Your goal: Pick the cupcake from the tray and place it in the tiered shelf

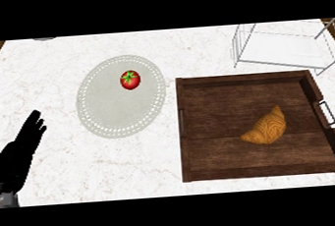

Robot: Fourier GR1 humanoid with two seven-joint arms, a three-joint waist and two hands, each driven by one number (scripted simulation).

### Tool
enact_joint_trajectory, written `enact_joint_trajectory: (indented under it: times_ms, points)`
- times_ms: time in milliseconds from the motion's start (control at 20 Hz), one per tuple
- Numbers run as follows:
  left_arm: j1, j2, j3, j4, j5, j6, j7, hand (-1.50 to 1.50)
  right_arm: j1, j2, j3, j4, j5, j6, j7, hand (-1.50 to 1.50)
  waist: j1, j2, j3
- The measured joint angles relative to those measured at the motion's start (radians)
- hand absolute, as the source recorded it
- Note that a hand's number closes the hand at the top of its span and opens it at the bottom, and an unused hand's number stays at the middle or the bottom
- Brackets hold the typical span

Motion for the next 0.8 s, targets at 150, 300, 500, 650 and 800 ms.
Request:
enact_joint_trajectory:
  times_ms: [150, 300, 500, 650, 800]
  points:
    - [-0.018, 0.003, 0.009, 0.011, 0.000, -0.004, 0.000, 0.00, -0.033, -0.012, 0.045, 0.083, 0.058, -0.051, -0.035, 1.50, 0.002, 0.001, 0.000]
    - [-0.024, 0.004, 0.014, 0.017, -0.004, -0.007, 0.001, 0.00, -0.049, -0.040, 0.070, 0.190, 0.116, -0.108, -0.114, 1.50, 0.004, 0.003, 0.000]
    - [-0.030, -0.005, 0.014, 0.030, -0.012, -0.006, -0.008, 0.00, -0.077, -0.046, 0.117, 0.318, 0.191, -0.187, -0.193, 1.50, 0.005, 0.003, 0.000]
    - [-0.031, -0.005, 0.021, 0.029, -0.008, -0.012, -0.004, 0.00, -0.099, -0.047, 0.125, 0.426, 0.226, -0.249, -0.259, 1.50, 0.006, 0.004, 0.000]
    - [-0.033, -0.013, 0.015, 0.022, -0.018, -0.007, 0.003, 0.00, -0.126, -0.044, 0.128, 0.537, 0.252, -0.303, -0.316, 1.50, 0.008, 0.004, 0.000]
